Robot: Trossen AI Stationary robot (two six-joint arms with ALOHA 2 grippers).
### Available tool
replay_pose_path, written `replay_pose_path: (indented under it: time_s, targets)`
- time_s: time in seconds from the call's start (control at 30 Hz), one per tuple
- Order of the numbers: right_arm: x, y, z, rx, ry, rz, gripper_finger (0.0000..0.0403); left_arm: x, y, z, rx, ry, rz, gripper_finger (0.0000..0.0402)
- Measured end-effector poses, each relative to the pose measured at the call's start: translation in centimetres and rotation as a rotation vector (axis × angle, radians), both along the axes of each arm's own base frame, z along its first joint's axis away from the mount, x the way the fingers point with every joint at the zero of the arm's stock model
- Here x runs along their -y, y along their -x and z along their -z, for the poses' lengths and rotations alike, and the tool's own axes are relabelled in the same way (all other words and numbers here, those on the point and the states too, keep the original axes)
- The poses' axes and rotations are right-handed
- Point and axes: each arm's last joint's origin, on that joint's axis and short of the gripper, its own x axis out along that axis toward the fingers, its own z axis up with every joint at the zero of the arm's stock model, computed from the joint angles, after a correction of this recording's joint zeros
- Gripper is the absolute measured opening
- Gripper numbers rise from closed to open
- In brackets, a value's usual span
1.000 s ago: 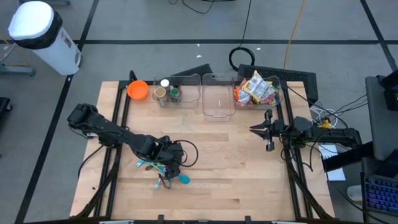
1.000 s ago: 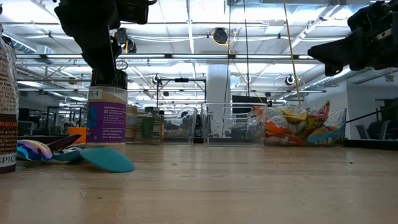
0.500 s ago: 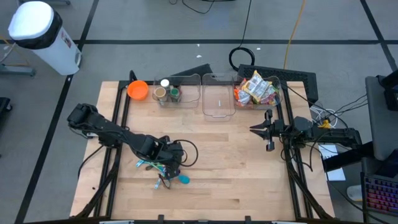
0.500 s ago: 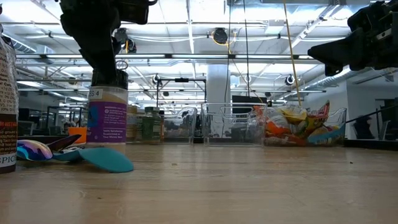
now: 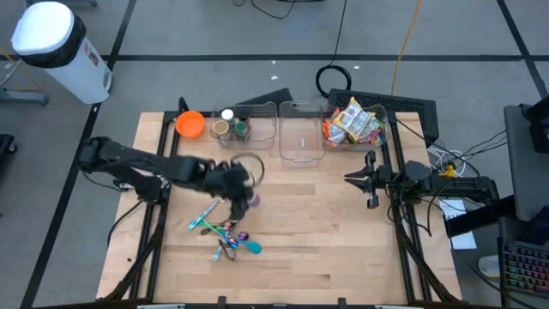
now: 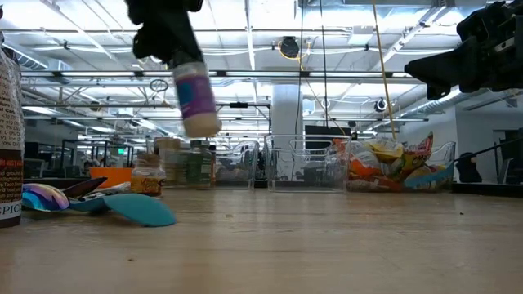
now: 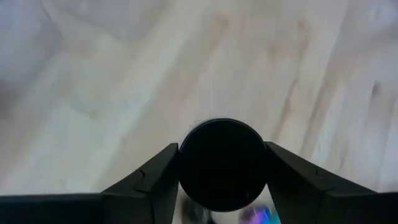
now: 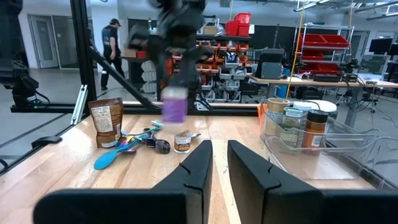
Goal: Pick & Place Food Item
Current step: Put the black seasoning bottle into the left transparent bin
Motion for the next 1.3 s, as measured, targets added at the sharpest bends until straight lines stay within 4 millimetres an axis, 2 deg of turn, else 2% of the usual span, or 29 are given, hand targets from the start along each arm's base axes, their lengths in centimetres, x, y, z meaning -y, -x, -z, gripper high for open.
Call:
replay_pose_path:
  time_s: [0.2,0.43,0.57,0.63,0.73,1.0,1.13,1.3]
  targets:
    - [0.0,0.0,0.0,0.0,0.0,0.0,0.0043,-5.2,0.8,-2.3,0.109,-0.081,-0.089,0.0204]
    - [0.0,0.0,0.0,0.001,0.0,0.0,0.0043,-11.7,0.6,-5.2,0.181,-0.146,-0.225,0.0204]
    - [0.0,0.0,0.0,0.001,0.0,0.0,0.0043,-15.4,0.3,-6.5,0.178,-0.193,-0.278,0.0204]
    - [0.0,0.0,0.0,0.0,0.0,0.0,0.0043,-17.1,0.1,-6.5,0.162,-0.204,-0.3,0.0204]
    - [0.0,0.0,0.0,0.002,0.0,0.0,0.0043,-19.8,-0.3,-5.3,0.11,-0.214,-0.341,0.0204]
    - [0.0,0.0,0.0,0.0,0.0,0.0,0.0043,-25.7,-2.0,1.3,-0.065,-0.148,-0.45,0.0204]
    - [0.0,0.0,0.0,0.0,0.0,0.0,0.0043,-27.1,-2.9,3.8,-0.099,-0.133,-0.462,0.0204]
    - [0.0,0.0,0.0,0.0,0.0,0.0,0.0043,-27.8,-3.7,6.1,-0.161,-0.147,-0.482,0.0204]
